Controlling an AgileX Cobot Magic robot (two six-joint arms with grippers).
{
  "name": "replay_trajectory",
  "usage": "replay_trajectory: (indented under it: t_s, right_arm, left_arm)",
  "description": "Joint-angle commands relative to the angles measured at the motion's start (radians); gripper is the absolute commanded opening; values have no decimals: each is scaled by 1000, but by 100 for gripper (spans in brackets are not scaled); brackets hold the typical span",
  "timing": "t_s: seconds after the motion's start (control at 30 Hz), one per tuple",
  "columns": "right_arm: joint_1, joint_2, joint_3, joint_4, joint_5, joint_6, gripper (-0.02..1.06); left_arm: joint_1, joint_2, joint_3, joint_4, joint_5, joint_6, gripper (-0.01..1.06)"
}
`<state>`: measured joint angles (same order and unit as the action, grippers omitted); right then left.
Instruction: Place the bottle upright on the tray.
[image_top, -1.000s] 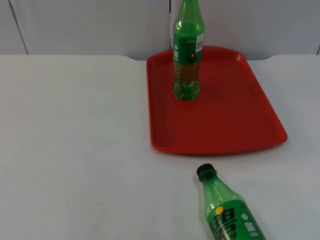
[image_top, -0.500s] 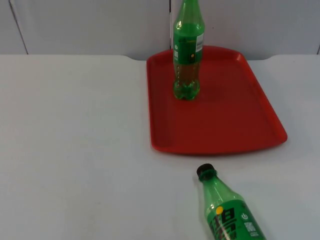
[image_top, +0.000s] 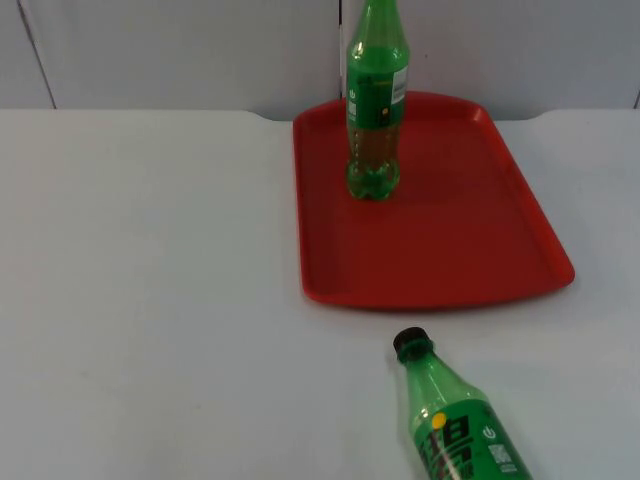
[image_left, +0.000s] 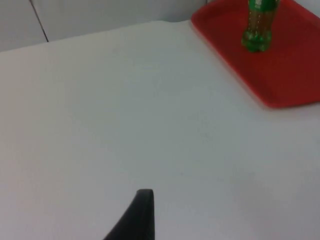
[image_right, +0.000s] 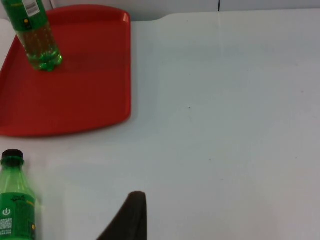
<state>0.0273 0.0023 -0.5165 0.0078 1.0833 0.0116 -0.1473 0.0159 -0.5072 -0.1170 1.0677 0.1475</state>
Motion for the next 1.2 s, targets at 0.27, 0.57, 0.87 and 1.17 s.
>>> replay_trajectory:
  t_s: [0.27, 0.57, 0.87, 1.17]
  right_arm:
    - [-6, -2, 1, 4, -8, -1, 105]
    - [-6, -2, 1, 4, -8, -1, 105]
    - [-6, -2, 1, 4, -8, -1, 105]
    - [-6, -2, 1, 4, -8, -1, 105]
  left_arm:
    - [-6, -4, 11, 72, 9, -89, 102]
    - [-3, -4, 11, 76, 9, -95, 102]
    - [-3, -4, 11, 94, 9, -131, 102]
    - [-3, -4, 11, 123, 8, -172, 102]
